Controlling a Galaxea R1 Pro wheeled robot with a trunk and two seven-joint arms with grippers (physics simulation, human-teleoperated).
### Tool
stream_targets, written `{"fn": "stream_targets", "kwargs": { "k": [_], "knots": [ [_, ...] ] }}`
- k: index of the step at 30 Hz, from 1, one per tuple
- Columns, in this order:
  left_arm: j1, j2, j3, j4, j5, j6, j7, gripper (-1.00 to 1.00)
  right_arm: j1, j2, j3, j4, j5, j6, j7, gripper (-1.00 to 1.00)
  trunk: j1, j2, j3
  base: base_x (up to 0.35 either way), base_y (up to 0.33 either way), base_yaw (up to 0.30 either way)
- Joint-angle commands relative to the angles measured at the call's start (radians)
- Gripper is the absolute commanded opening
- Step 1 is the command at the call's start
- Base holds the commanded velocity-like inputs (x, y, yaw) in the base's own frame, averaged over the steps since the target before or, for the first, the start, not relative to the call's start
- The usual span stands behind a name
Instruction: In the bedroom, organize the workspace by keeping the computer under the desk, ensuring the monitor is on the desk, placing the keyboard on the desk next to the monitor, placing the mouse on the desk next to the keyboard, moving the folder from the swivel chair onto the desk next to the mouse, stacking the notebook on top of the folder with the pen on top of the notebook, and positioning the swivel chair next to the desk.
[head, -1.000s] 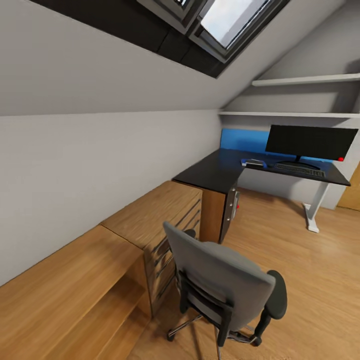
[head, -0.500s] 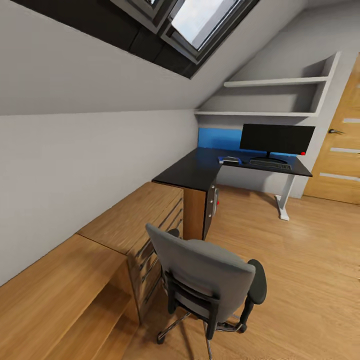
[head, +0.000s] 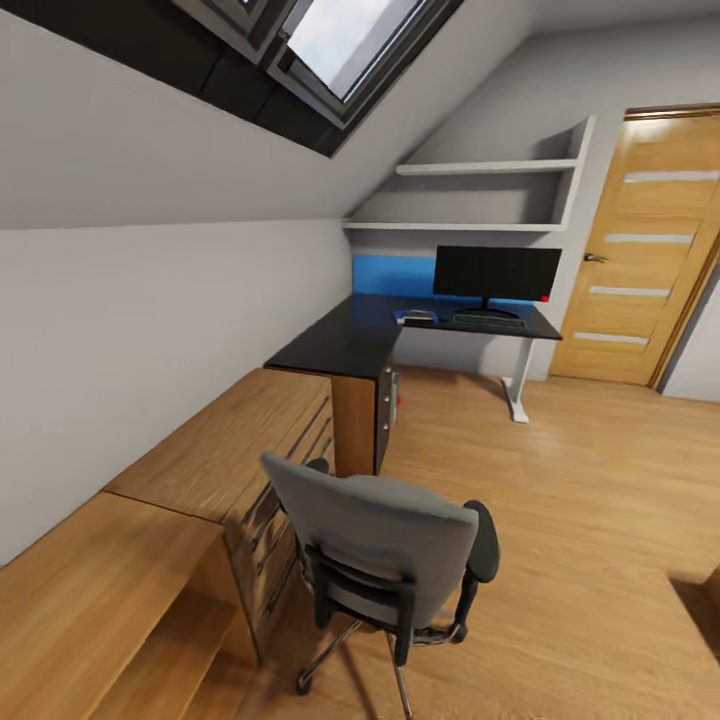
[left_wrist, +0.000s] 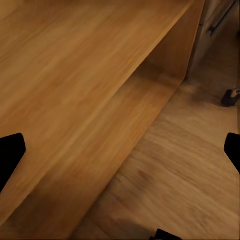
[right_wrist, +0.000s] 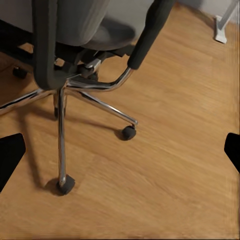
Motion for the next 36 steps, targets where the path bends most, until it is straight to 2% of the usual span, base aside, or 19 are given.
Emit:
{"fn": "stream_targets", "kwargs": {
  "k": [1,13,24,36],
  "knots": [
    [0.001,0.0,-0.009,-0.003,0.001,0.0,0.009,1.0,-0.001,0.001,0.009,0.001,-0.007,-0.003,-0.003,1.0,0.0,-0.001,-0.001,-0.138,0.212,-0.3],
    [0.001,0.0,-0.009,-0.002,0.001,0.001,0.009,1.0,-0.001,0.001,0.009,0.002,-0.007,-0.003,-0.002,1.0,0.0,-0.001,-0.001,-0.05,0.05,-0.294],
    [0.001,0.0,-0.009,-0.002,0.001,0.001,0.009,1.0,-0.001,0.001,0.013,0.004,-0.002,-0.003,0.0,1.0,0.0,-0.001,-0.001,-0.006,0.001,-0.069],
    [0.001,0.0,-0.009,-0.002,0.001,0.001,0.008,1.0,-0.001,0.002,0.015,0.004,-0.002,-0.003,0.0,1.0,0.0,-0.001,0.008,-0.072,0.061,-0.198]
  ]
}}
